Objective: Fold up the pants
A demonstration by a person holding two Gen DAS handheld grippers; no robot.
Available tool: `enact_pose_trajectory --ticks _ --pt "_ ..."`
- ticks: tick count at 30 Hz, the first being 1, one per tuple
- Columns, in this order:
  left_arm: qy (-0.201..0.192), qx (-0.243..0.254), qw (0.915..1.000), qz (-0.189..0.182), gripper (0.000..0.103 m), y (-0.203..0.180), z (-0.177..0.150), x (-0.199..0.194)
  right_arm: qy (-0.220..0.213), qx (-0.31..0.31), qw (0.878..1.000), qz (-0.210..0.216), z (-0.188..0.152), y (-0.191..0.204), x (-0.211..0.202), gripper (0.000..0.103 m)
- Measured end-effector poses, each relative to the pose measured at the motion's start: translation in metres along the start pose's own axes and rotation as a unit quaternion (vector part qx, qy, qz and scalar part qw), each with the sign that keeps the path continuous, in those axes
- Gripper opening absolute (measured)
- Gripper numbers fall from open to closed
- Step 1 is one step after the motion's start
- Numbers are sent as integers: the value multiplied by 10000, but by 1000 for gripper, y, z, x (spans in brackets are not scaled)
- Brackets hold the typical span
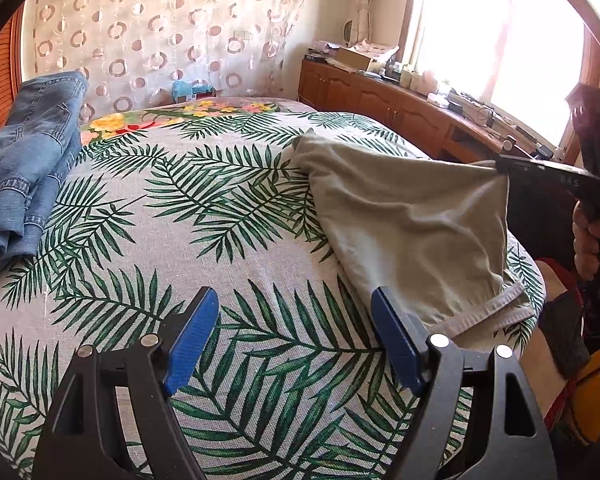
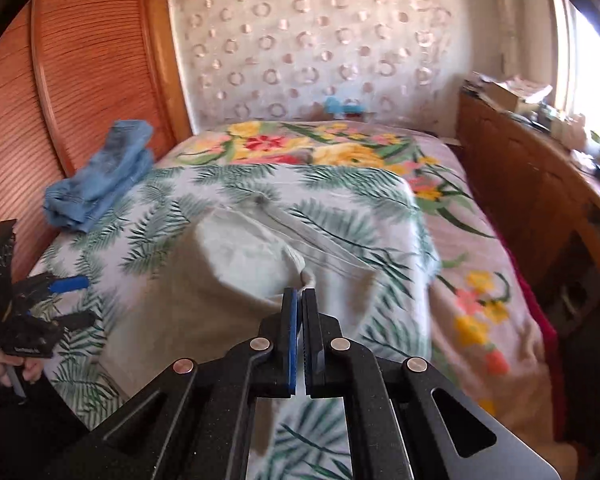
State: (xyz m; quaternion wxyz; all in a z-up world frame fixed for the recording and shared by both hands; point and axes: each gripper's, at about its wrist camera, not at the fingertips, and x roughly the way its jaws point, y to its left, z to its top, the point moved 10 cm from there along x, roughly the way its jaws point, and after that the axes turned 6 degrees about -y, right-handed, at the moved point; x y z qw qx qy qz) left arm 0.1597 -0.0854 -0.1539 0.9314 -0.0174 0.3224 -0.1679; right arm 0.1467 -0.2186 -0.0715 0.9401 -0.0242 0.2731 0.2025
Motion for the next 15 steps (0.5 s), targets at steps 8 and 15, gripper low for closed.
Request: enact_pose_trajectory --ticks 8,15 --pt "33 47 10000 -5 79 -3 0 1 247 82 9995 -164 -14 -10 13 11" --pt "75 57 10000 -3 79 -5 -2 5 26 118 9999 -3 8 -16 37 34"
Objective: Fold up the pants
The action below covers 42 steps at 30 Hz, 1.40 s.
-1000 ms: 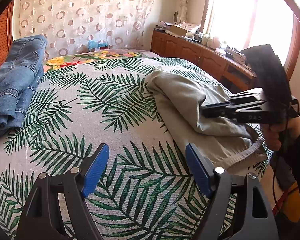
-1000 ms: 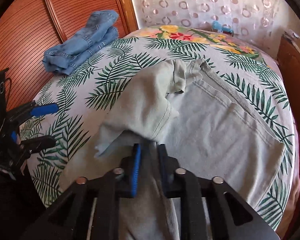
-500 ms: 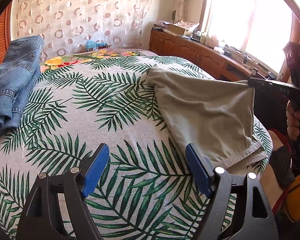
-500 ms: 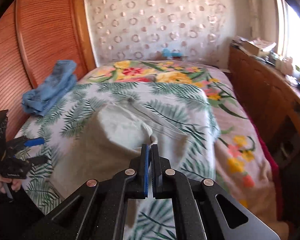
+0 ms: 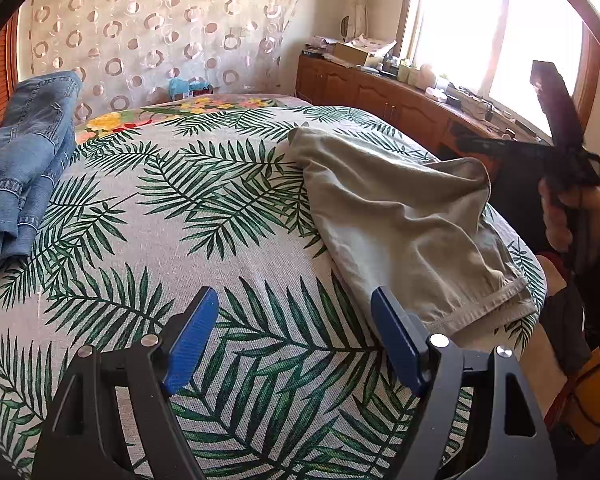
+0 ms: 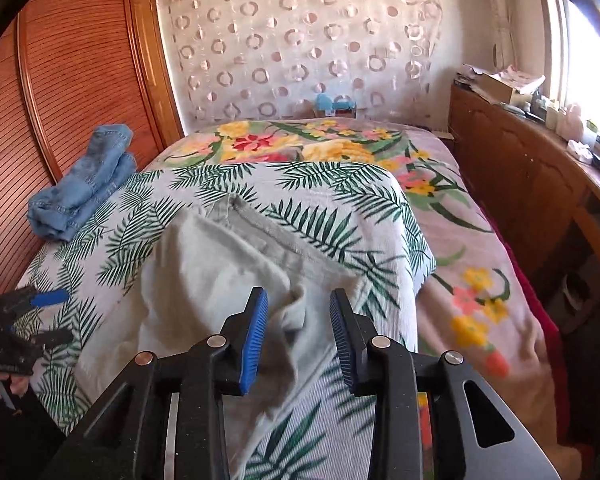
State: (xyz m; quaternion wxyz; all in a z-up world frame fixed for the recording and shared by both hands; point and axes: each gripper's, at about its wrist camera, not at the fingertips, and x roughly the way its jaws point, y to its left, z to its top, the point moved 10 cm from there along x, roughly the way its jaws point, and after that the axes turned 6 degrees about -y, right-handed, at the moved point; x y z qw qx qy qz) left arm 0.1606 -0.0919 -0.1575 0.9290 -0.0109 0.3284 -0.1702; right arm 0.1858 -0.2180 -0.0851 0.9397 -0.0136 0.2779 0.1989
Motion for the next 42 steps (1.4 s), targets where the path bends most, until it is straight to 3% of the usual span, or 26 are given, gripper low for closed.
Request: enact_pose_trajectory --ticks 3,7,12,13,15,16,18,23,25,28,31,33,40,42 --pt "6 22 10000 3 79 -1 -1 0 256 -19 9997 7 9 -2 29 34" --pt "5 16 10000 -2 79 -1 -1 0 964 -28 9953 104 5 -4 64 34" --pt "14 -9 10000 -25 79 0 -3 0 1502 -261 9883 93 -3 -3 83 33" --pt "17 -10 10000 -29 79 0 -3 0 1564 -302 9872 105 -5 -3 85 30" --pt "26 -1 10000 -29 79 -1 -3 0 1627 -364 9859 132 -6 3 88 15" --pt "27 6 10000 -30 79 -1 -3 0 1609 -401 9861 118 -6 3 88 7" --pt "26 12 10000 -28 79 -1 -4 0 1430 -411 9888 123 0 6 82 4" --pt "31 27 10000 -17 79 -2 -4 -1 15 -29 9993 364 46 12 43 4" --pt "35 46 10000 -20 79 -3 -4 -1 -412 202 9989 80 59 1 29 4" --pt "33 86 10000 -38 79 -5 -3 -1 -305 362 9973 -566 53 -26 33 4" --pt "45 99 9999 -40 79 -6 -3 -1 446 347 9961 -670 24 -40 56 5" --pt "48 107 9999 -46 79 -7 -3 -2 511 372 9942 -870 15 -50 56 15" --pt "135 228 9993 -255 79 -18 -7 -5 334 346 9981 -394 -11 -27 15 23" --pt "188 267 9989 -328 71 -23 -9 -5 356 275 9987 -233 -25 -12 0 23"
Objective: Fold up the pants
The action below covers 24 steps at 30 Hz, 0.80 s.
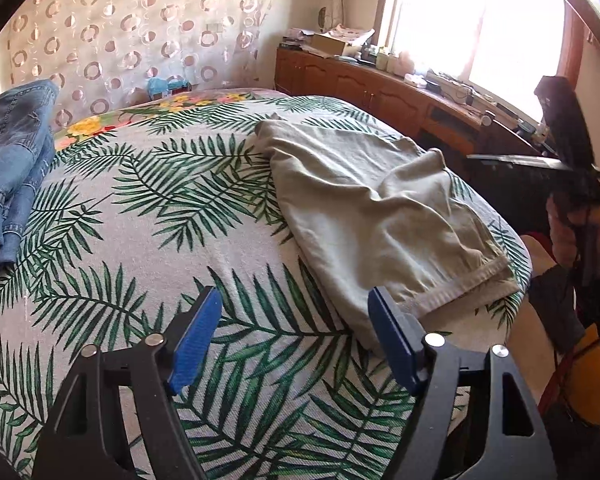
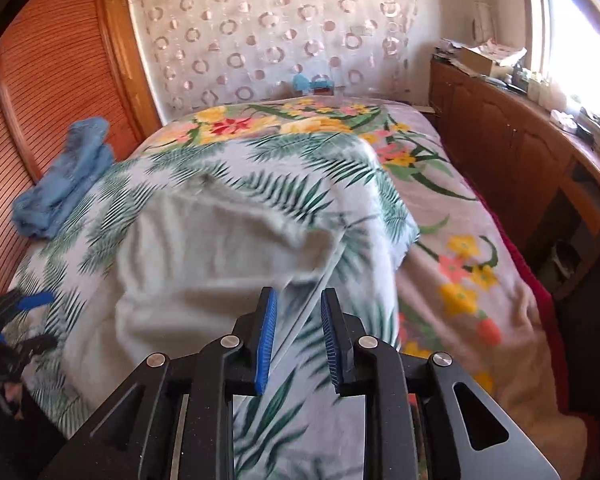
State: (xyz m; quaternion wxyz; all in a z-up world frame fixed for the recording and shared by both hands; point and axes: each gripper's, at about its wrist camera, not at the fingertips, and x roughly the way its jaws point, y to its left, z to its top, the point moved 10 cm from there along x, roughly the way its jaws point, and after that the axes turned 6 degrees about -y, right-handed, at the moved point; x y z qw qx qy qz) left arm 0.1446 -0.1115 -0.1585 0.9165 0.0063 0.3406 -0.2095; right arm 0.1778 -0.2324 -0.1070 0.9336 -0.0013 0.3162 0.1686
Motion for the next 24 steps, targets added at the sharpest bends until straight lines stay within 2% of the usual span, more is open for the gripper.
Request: enact_pose_trajectory --ticks 3,5,14,19,24 --pt "58 101 9998 -149 57 -10 -4 -2 49 -91 9997 235 -28 15 -24 23" --pt "86 189 9995 -238 52 -17 -7 -5 78 -172 9991 390 -42 28 -35 23" --pt "184 250 9990 -329 49 -27 -14 -6 200 -146 9989 410 -72 51 -52 24" --pt "236 258 9989 -325 49 -28 -17 -2 292 -151 9992 234 -81 55 -48 30" --pt "304 295 9985 -355 49 -31 -22 2 320 -36 9994 98 -83 60 -43 30"
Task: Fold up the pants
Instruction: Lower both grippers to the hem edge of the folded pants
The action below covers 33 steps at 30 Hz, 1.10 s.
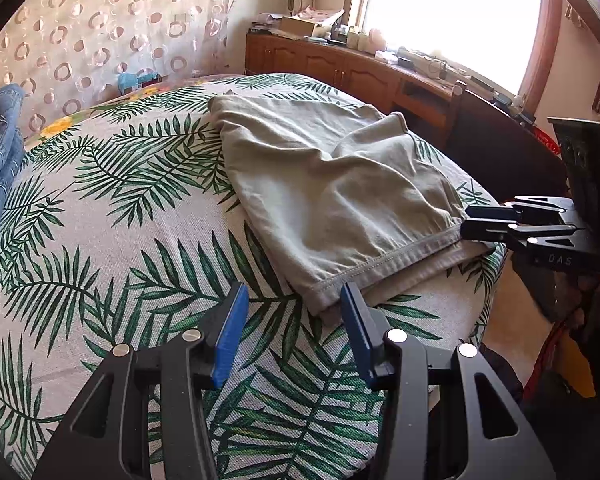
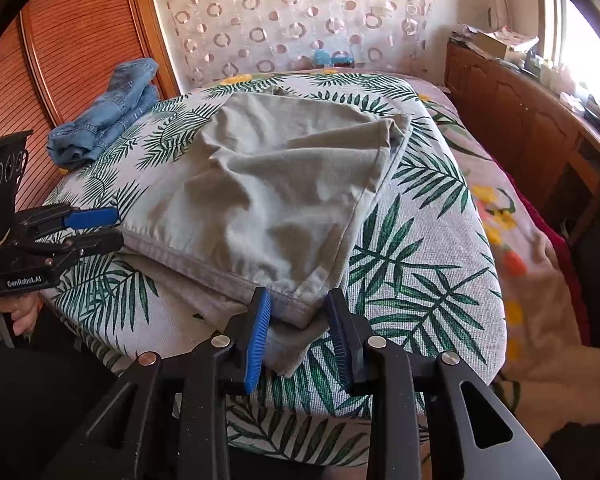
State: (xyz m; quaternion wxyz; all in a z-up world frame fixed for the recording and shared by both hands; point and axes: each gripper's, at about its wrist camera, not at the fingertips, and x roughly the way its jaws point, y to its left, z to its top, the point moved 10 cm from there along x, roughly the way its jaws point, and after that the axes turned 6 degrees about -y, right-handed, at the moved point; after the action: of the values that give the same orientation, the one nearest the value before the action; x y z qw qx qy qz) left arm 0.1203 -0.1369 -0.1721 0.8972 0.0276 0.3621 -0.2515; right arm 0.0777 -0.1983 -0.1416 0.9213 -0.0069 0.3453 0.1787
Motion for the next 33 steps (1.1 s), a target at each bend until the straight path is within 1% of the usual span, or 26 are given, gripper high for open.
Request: enact_pose_trajectory --ticks 3,4,5,8,11,13,20,21,24,25,26,27,29,30,31,32,33 --pt "2 56 10000 22 49 -2 -1 1 -50 3 10000 7 1 2 -2 30" --pt "2 62 10000 18 49 -2 -1 2 -66 -13 10000 18 1 3 -2 29" --pt "3 63 10000 18 49 -2 -1 2 -107 -55 9999 34 2 4 -3 13" --pt "-19 50 10000 8 49 -2 1 0 -243 -146 9995 114 3 7 -12 7" --pt "-123 53 9999 -24 49 -4 5 -6 -343 -87 9991 241 4 9 -25 6" --pt "-169 51 9998 -40 49 -5 8 -9 -352 -155 9990 241 2 12 -32 6" --pt "-203 5 9998 -20 49 -3 11 -7 -111 -171 9997 139 -19 15 -26 6" --pt "-195 -5 9998 -26 46 -3 11 -6 -98 -158 9997 139 -19 15 -26 6" --pt "-168 -23 9998 -51 41 -4 11 -3 -151 -169 9997 63 -16 15 -26 6" --pt "-165 -14 9998 -73 41 -6 11 -2 -169 -148 9997 37 -15 15 -26 7" --pt "-164 -3 9998 -93 39 -7 11 -1 -193 -135 9997 18 -14 15 -26 11" --pt "-155 7 9998 -107 38 -9 10 -1 -219 -130 9997 -16 -13 15 -26 13" --pt "-114 26 9999 -127 38 -12 8 1 -279 -68 9995 -94 -11 12 -26 22" --pt "-96 30 9999 -132 38 -12 7 2 -305 -29 9995 -112 -11 10 -26 24" --pt "-77 36 9999 -136 38 -13 6 2 -330 17 9993 -150 -11 9 -25 31" --pt "-60 40 9999 -133 38 -14 5 3 -336 39 9992 -190 -11 8 -22 40" --pt "-37 36 9999 -116 38 -14 4 4 -328 64 9992 -218 -11 7 -20 42"
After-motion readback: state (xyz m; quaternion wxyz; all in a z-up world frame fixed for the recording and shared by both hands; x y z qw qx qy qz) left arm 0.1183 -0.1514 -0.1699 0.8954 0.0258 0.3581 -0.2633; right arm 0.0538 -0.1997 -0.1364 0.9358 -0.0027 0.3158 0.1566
